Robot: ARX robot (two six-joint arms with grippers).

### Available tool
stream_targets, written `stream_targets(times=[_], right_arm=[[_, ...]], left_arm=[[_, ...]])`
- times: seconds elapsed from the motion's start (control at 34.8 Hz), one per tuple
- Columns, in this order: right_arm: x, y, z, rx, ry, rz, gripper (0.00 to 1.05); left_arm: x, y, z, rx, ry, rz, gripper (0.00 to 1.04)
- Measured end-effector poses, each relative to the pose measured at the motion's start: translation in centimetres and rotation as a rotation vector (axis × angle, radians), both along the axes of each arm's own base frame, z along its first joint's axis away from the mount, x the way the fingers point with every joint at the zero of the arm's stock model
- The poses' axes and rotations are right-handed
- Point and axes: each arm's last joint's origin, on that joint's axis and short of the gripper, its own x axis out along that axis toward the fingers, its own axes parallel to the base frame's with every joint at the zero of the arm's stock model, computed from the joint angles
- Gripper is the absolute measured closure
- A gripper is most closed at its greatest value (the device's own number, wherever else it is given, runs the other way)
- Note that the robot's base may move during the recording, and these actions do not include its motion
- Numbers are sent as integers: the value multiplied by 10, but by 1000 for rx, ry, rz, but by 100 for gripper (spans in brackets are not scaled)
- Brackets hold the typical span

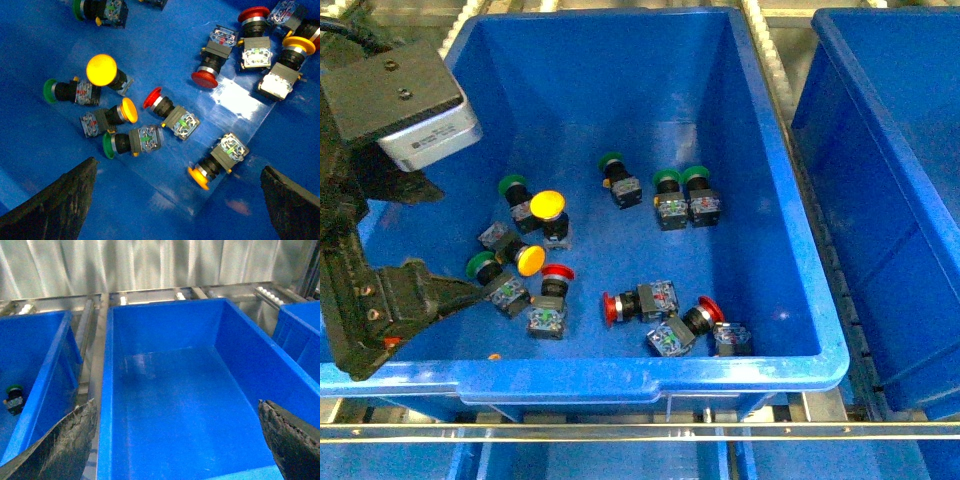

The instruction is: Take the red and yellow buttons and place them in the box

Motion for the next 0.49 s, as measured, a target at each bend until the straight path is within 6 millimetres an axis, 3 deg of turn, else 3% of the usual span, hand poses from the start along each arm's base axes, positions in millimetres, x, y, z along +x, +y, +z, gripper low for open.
stream_targets(times=[0.32,0.49], right_arm=[[0,0,0,0,0,0,7],[0,0,0,0,0,0,7]], left_arm=[[21,-4,-35,96,-24,2,8],[33,-10,-38,99,-50,-7,8]])
